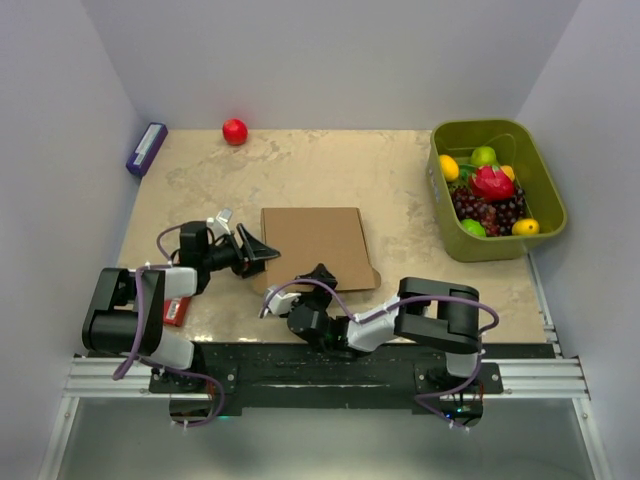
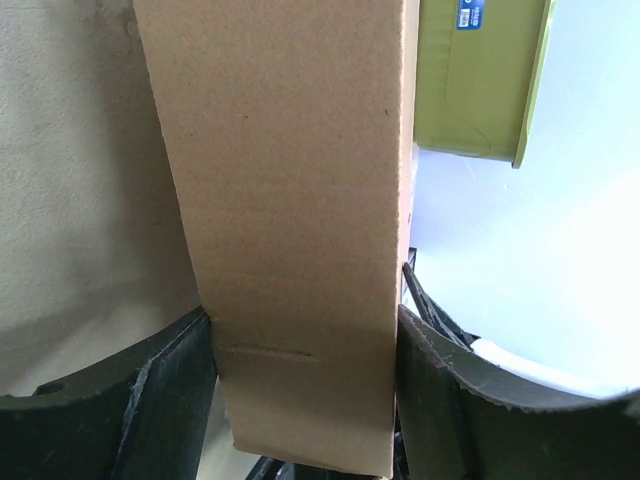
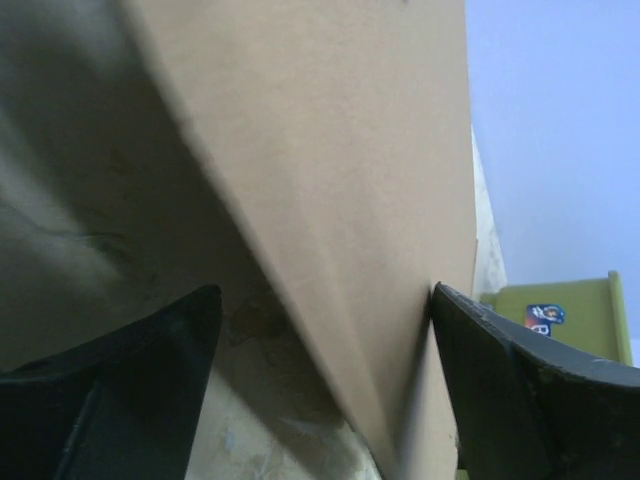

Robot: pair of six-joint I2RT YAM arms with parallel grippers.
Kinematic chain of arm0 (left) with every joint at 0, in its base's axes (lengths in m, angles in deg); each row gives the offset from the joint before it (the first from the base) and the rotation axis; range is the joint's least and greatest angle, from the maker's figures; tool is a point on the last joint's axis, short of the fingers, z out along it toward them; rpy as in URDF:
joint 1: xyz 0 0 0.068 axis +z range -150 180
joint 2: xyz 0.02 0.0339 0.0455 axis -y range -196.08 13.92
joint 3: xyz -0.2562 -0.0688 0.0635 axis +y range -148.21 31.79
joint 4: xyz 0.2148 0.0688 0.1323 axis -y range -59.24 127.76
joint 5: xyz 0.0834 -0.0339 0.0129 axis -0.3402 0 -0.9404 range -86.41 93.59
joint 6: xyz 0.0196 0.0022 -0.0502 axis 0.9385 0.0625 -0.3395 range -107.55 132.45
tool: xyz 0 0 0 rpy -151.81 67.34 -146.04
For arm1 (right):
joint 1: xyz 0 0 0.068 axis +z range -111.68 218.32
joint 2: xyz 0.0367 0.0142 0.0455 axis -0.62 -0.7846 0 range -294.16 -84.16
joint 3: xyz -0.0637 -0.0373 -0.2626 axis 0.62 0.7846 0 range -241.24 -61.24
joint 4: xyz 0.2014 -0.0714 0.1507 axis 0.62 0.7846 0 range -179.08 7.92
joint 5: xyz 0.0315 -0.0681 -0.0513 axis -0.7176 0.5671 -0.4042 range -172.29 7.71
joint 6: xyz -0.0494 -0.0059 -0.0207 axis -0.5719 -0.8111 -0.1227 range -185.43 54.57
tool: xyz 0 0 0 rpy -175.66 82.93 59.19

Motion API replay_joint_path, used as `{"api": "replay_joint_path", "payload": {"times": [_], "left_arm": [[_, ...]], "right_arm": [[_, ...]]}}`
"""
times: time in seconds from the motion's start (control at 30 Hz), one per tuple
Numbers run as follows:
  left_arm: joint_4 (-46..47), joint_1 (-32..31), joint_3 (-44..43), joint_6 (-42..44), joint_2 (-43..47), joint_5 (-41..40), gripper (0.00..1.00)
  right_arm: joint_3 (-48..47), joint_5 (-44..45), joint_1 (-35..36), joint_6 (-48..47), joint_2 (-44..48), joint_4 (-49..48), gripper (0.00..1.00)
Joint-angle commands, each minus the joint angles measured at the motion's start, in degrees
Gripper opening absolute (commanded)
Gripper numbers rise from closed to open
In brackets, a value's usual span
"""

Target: Fold the paper box

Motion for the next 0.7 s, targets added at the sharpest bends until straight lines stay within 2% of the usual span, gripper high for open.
{"api": "replay_joint_path", "payload": {"times": [0.0, 0.03, 0.1, 0.13, 0.17, 0.2, 0.27, 0.3, 0.37, 0.4, 0.47, 0.5, 0.63, 0.67], "left_arm": [[-1.0, 0.5, -2.4, 1.5, 0.6, 3.6, 0.0], [-1.1, 0.5, -2.4, 1.9, 0.5, 3.7, 0.0], [-1.2, 0.5, -2.4, 2.3, 0.2, 4.0, 0.01], [-1.1, 0.5, -2.3, 2.4, 0.2, 3.9, 0.01], [-0.9, 0.5, -2.1, 2.1, 0.3, 4.0, 0.0], [0.5, 0.5, -1.9, 1.7, 0.3, 4.1, 0.0], [1.8, 0.7, -1.3, -0.3, 0.4, 4.3, 0.0], [2.9, 0.9, -1.3, -0.9, 0.4, 4.8, 0.0], [3.9, 1.8, -0.9, -2.5, 1.3, 4.7, 0.0], [4.0, 1.9, -0.9, -2.7, 1.6, 4.8, 0.0], [2.5, 2.6, -1.5, -1.4, 2.4, 4.9, 0.0], [1.4, 2.7, -1.6, -0.9, 2.7, 5.0, 0.0], [5.4, 4.8, 0.4, -4.3, 2.9, 6.5, 0.0], [6.7, 5.1, 0.9, -5.4, 2.9, 6.9, 0.0]], "right_arm": [[0.3, 2.8, -1.1, -5.1, -1.0, -11.9, 0.76], [0.2, 2.6, -1.1, -5.1, -0.6, -11.9, 0.67], [-0.3, 1.7, -1.1, -3.7, -0.1, -9.8, 0.61], [-0.5, 1.5, -1.1, -3.2, 0.5, -8.7, 0.53], [-0.5, 1.3, -1.1, -2.8, 1.0, -7.2, 0.53], [-0.7, 1.1, -1.1, -1.1, 1.3, -5.4, 0.55], [-1.9, 1.0, -1.1, 1.9, 3.6, 0.8, 0.72], [-2.0, -0.6, -1.0, 6.5, 5.1, 3.3, 0.85], [-2.3, -3.3, -1.1, 12.8, 11.8, 12.7, 0.9], [-2.1, -7.0, -1.1, 18.3, 15.2, 15.6, 0.93], [-0.7, -10.7, -1.4, 22.4, 21.3, 21.2, 0.96], [-0.5, -12.8, -1.6, 25.2, 27.6, 23.0, 0.99], [-1.4, -26.2, -3.5, 30.3, 40.6, 32.0, 0.99], [-2.0, -28.7, -6.3, 31.4, 42.4, 35.2, 0.99]]}}
